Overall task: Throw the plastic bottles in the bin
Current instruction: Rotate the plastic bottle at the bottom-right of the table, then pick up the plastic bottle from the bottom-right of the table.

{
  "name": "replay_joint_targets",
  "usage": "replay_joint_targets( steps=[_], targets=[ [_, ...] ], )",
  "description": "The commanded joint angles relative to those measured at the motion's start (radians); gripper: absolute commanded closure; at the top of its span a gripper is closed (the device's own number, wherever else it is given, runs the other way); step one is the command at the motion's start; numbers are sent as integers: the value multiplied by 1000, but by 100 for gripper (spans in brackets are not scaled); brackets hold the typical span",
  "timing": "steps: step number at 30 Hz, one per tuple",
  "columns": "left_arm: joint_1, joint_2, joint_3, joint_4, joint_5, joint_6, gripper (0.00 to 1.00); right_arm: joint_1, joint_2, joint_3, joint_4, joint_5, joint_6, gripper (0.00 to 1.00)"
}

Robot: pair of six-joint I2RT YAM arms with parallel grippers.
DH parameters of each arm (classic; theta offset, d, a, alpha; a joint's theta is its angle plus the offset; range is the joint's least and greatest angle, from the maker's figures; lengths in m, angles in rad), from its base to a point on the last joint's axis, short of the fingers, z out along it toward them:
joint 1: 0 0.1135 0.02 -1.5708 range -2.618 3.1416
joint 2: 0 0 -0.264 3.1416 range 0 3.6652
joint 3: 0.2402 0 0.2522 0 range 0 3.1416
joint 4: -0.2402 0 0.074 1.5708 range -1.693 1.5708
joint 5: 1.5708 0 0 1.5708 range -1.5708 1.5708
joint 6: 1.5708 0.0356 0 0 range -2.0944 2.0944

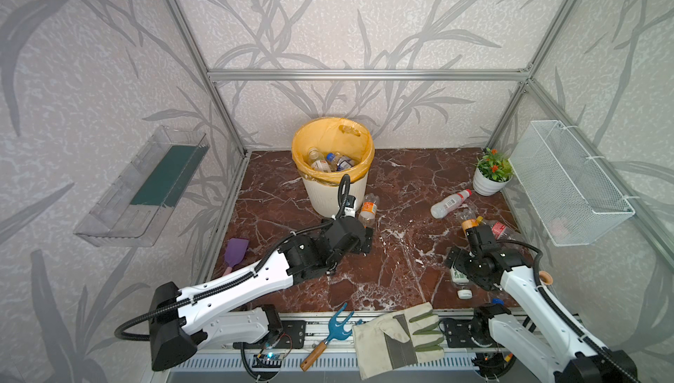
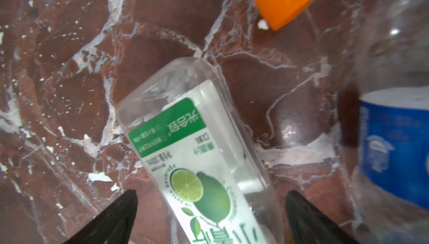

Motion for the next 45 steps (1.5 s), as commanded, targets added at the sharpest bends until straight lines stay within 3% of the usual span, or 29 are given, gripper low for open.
replay_joint_targets(
  steps=[1, 5, 11, 23, 26, 31, 38, 45],
  targets=[
    [2, 4, -4, -7, -11, -13, 1, 52, 3, 3, 62, -104, -2, 2],
    [4, 12, -1, -6, -4, -13, 1, 170, 47, 48, 63, -82, 12, 3],
    [4, -10, -17, -10, -4, -18, 1, 175, 87, 42, 37, 69, 4, 4],
    [10, -78, -53, -22, -41, -20, 1, 178, 341, 111, 76, 110, -67, 24],
    [12, -103, -66, -23, -65, -20, 1, 183, 307, 126, 59, 110, -69, 36],
    [27, -162, -87, -32, -106, -23, 1, 191, 135, 161, 26, 81, -103, 46],
    [102, -282, -97, -79, -117, -23, 1, 194, -60, 378, -40, 15, -127, 46],
    [195, -397, -122, -115, -98, -51, 1, 291, 27, 625, 112, -64, -177, 46]
  ],
)
